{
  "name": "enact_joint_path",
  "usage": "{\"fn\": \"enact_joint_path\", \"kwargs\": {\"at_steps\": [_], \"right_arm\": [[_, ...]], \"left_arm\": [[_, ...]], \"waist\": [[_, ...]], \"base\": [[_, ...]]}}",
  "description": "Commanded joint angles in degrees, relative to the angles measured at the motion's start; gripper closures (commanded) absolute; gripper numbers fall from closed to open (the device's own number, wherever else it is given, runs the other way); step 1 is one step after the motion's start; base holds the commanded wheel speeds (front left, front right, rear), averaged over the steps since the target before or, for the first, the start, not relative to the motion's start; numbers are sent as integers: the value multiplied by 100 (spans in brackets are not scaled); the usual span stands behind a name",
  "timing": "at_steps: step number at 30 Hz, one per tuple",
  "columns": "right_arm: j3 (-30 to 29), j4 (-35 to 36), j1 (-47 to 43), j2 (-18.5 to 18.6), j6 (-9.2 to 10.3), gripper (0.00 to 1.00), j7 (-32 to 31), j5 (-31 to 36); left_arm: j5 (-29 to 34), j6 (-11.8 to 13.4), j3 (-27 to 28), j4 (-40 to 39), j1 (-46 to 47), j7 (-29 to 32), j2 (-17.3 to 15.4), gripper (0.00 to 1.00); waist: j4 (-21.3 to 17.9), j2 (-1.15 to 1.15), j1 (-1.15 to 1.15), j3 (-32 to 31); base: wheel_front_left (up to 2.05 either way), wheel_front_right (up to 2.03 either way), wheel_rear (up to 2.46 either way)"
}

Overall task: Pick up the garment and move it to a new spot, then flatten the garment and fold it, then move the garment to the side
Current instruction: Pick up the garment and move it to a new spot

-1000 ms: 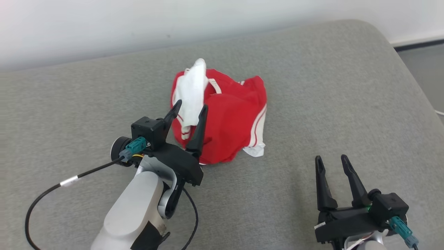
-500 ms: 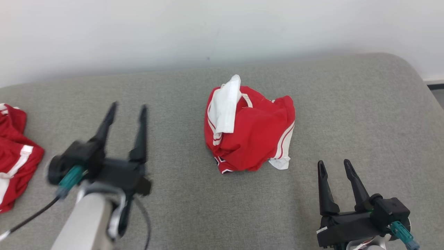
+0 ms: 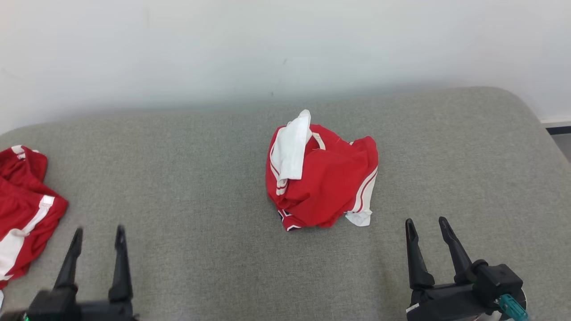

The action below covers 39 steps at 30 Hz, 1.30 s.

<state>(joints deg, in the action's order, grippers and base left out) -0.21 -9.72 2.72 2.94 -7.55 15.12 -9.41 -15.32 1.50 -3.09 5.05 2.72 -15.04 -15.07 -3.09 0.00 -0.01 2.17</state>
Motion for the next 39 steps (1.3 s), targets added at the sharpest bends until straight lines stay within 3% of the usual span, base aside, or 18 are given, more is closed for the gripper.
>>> {"fn": "enact_joint_path", "kwargs": {"at_steps": [1,6,19,39], "right_arm": [[16,10,-71,-12,12,0,6,53],[-17,44,-153,-12,12,0,6,108],[69,-12,-320,-11,12,0,5,65],[-28,-62,-454,-11,12,0,5,162]], "left_arm": [[64,10,56,-61,-72,-20,30,0],[104,-57,425,-287,-546,-20,358,0],[471,-649,706,-121,-850,-20,770,0],[935,-762,687,344,-775,-20,895,0]], "waist": [[-27,0,1,-46],[-2,0,1,-135],[87,0,1,-275],[293,0,1,-328]], "base": [[0,0,0],[0,0,0],[0,0,0],[0,0,0]]}}
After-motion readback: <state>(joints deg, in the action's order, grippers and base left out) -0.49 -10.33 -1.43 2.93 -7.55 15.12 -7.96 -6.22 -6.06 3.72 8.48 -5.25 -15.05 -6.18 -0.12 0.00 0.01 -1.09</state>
